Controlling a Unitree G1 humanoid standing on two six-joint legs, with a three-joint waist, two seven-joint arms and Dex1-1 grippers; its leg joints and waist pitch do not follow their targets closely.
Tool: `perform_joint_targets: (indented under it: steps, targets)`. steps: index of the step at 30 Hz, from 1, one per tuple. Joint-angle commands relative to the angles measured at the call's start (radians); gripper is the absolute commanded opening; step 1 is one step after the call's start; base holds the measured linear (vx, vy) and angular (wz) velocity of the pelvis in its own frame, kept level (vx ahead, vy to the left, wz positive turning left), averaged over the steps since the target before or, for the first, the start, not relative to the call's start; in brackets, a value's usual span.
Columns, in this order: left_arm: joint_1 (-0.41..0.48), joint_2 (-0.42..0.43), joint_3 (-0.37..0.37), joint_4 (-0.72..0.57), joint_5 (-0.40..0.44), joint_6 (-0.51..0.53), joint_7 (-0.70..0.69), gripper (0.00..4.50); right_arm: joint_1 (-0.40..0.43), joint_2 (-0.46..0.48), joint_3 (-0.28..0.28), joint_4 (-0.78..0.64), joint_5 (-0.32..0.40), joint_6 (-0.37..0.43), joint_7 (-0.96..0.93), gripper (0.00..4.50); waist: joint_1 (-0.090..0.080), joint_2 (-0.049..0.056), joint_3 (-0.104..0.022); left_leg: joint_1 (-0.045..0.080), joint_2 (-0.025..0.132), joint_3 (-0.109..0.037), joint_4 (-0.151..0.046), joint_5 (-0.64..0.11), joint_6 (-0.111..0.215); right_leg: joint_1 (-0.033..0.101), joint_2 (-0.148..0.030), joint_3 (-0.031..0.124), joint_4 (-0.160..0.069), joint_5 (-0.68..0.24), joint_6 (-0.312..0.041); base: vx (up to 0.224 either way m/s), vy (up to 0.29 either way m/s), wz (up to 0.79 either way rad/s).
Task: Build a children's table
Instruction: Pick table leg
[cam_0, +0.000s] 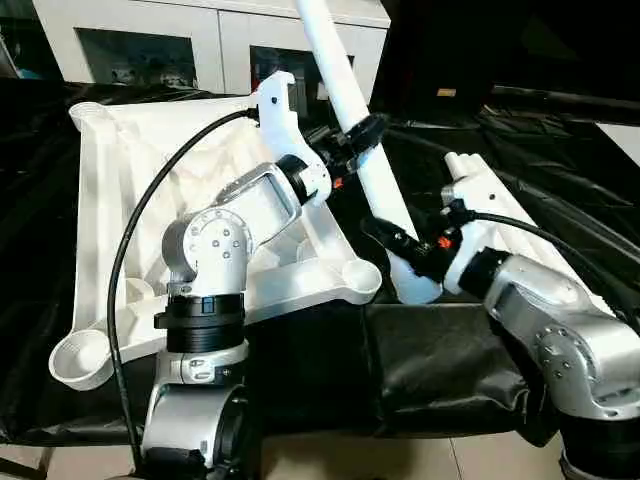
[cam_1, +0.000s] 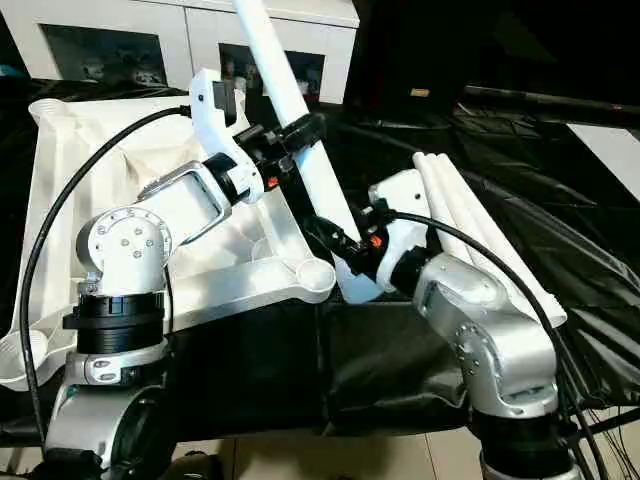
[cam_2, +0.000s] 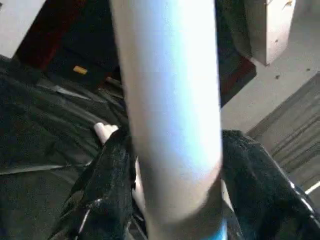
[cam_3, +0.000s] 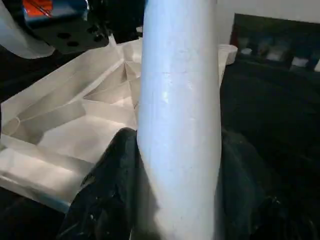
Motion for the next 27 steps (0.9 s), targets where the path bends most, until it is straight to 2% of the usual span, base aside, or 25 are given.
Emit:
perform_joint_targets:
  steps: [1, 3, 4, 9, 23, 25, 27]
  targets:
    - [0.004, -0.011, -0.008, -0.022, -0.024, 0.018, 0.007, 2.52, -0.012, -0.013, 0.005, -0.003, -0.02, -0.027, -0.009, 1.83, -0.003, -0.006, -0.089, 0.036, 0.039, -0.023, -0.061, -0.132, -0.022, 0.032, -0.067, 0.031, -0.077, -0.081, -0.164, 0.0, 0.0, 0.0]
    - [0.001, -0.011, -0.005, -0.02, -0.021, 0.016, 0.009, 2.38, -0.012, -0.014, 0.013, 0.004, -0.033, -0.037, -0.009, 1.83, -0.003, -0.007, -0.09, 0.036, 0.039, -0.023, -0.061, -0.131, -0.019, 0.034, -0.068, 0.031, -0.077, -0.079, -0.161, 0.0, 0.0, 0.0]
    - [0.0, -0.012, 0.001, -0.02, -0.029, 0.016, 0.009, 2.12, -0.012, -0.014, 0.018, 0.006, -0.04, -0.041, -0.007, 1.83, -0.002, -0.007, -0.09, 0.036, 0.039, -0.023, -0.061, -0.13, -0.019, 0.034, -0.068, 0.031, -0.077, -0.08, -0.16, 0.0, 0.0, 0.0]
    - [0.003, -0.009, 0.003, -0.028, -0.04, 0.025, 0.01, 1.88, -0.016, -0.019, 0.026, 0.015, -0.046, -0.054, -0.004, 1.83, -0.002, -0.007, -0.091, 0.036, 0.039, -0.023, -0.059, -0.123, -0.014, 0.035, -0.067, 0.03, -0.074, -0.061, -0.165, 0.0, 0.0, 0.0]
    - [0.002, -0.002, 0.004, -0.03, -0.076, 0.024, -0.025, 1.8, -0.013, -0.043, 0.063, 0.014, -0.064, -0.084, 0.033, 1.83, -0.001, -0.008, -0.093, 0.037, 0.039, -0.022, -0.057, -0.114, -0.009, 0.036, -0.066, 0.031, -0.072, -0.051, -0.168, 0.0, 0.0, 0.0]
    - [0.001, 0.001, 0.001, -0.031, -0.079, 0.022, -0.035, 1.8, -0.012, -0.044, 0.065, 0.01, -0.062, -0.085, 0.037, 2.53, -0.001, -0.009, -0.093, 0.037, 0.038, -0.022, -0.056, -0.116, -0.009, 0.036, -0.066, 0.03, -0.072, -0.058, -0.167, 0.0, 0.0, 0.0]
    - [0.0, 0.017, -0.012, -0.029, -0.078, 0.019, -0.059, 1.8, -0.008, -0.036, 0.053, 0.005, -0.041, -0.072, 0.045, 2.61, -0.001, -0.009, -0.093, 0.037, 0.038, -0.021, -0.056, -0.12, -0.006, 0.036, -0.067, 0.03, -0.073, -0.067, -0.165, 0.0, 0.0, 0.0]
